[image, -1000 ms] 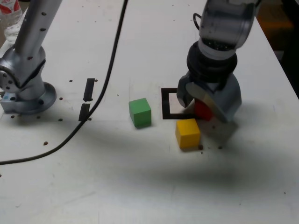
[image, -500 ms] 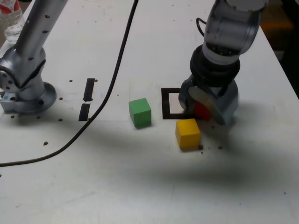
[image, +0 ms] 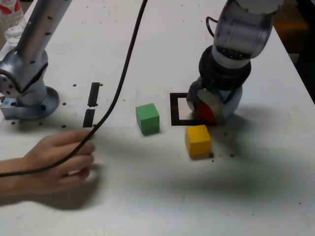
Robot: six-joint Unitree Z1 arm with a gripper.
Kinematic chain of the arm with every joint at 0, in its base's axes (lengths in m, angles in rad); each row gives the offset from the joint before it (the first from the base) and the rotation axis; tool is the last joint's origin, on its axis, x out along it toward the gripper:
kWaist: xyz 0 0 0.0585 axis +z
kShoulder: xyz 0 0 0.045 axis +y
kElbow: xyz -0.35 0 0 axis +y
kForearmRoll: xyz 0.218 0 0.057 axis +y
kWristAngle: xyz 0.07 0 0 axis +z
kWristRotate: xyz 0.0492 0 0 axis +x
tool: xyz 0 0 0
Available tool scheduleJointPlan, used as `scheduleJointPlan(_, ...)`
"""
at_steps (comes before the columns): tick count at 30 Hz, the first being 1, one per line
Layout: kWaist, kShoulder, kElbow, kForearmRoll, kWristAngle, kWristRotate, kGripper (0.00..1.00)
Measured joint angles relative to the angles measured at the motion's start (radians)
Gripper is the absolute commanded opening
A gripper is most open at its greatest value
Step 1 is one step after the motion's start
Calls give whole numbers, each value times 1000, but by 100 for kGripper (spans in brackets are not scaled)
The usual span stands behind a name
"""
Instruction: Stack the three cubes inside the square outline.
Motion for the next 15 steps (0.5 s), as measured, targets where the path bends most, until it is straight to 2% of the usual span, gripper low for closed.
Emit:
scheduleJointPlan(8, 0, -30, 13, 25, 8, -29, 15)
scheduleJointPlan(15, 0, -162, 53, 87, 28, -128, 16)
